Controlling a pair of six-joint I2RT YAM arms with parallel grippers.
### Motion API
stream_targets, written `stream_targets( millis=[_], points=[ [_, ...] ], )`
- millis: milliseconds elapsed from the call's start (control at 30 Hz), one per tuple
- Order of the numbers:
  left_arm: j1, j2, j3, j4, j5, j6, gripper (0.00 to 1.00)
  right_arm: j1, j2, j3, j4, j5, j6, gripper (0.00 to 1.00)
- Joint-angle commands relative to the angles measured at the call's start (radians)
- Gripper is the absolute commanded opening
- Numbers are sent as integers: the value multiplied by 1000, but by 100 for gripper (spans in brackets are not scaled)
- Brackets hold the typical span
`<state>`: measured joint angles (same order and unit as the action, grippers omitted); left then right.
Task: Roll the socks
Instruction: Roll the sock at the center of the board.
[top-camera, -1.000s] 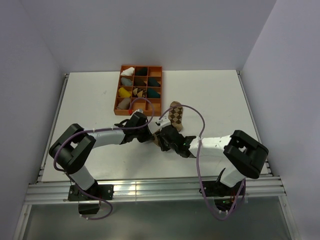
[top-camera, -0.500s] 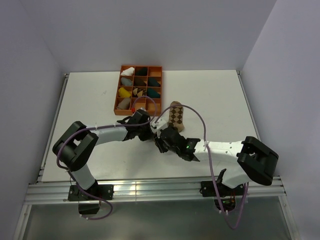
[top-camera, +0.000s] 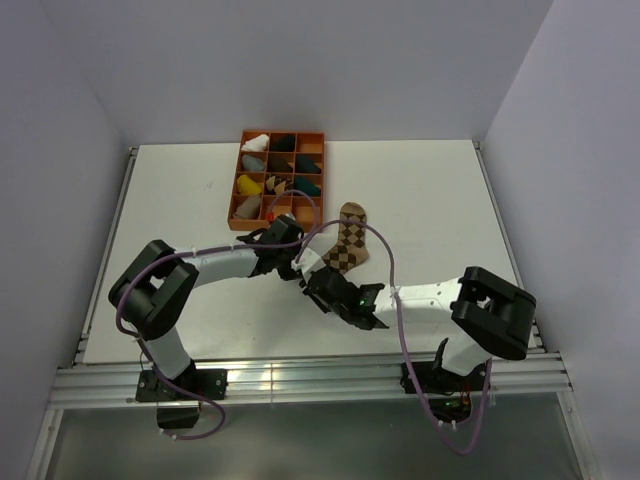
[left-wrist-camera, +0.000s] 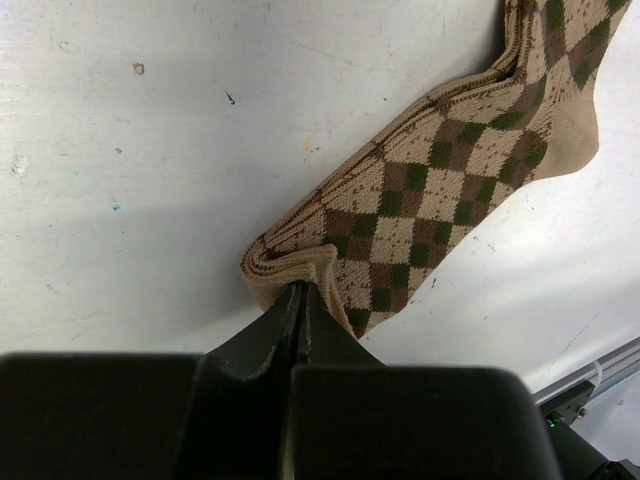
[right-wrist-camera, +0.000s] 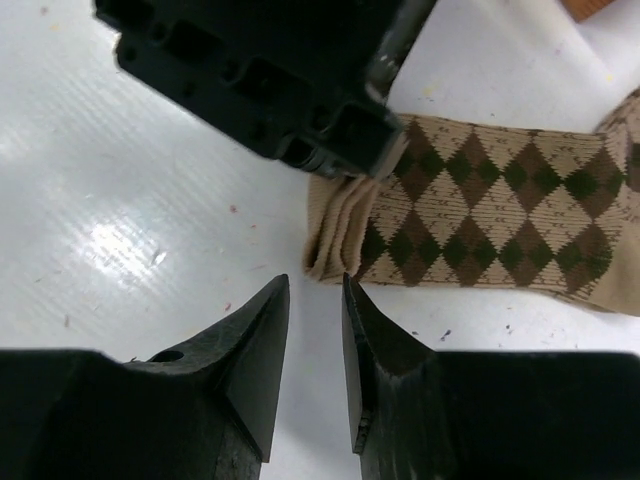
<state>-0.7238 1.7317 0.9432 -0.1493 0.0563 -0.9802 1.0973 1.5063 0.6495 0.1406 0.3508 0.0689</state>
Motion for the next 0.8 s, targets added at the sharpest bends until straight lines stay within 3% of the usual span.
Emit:
stream_targets(
  millis=[0, 300, 533, 767],
  points=[
    [-3, 32, 2, -67, 4, 34, 4, 3, 18, 49, 39, 89, 8, 36],
    [-3, 28, -6, -62, 11, 35, 4, -48, 51, 52, 59, 42, 51, 36],
    [-3, 29, -11, -55, 20, 43, 3, -111, 75, 42, 73, -70, 97, 30],
    [-3, 28, -14, -47, 22, 48, 4, -149, 153, 78, 8, -177, 158, 30]
  ],
)
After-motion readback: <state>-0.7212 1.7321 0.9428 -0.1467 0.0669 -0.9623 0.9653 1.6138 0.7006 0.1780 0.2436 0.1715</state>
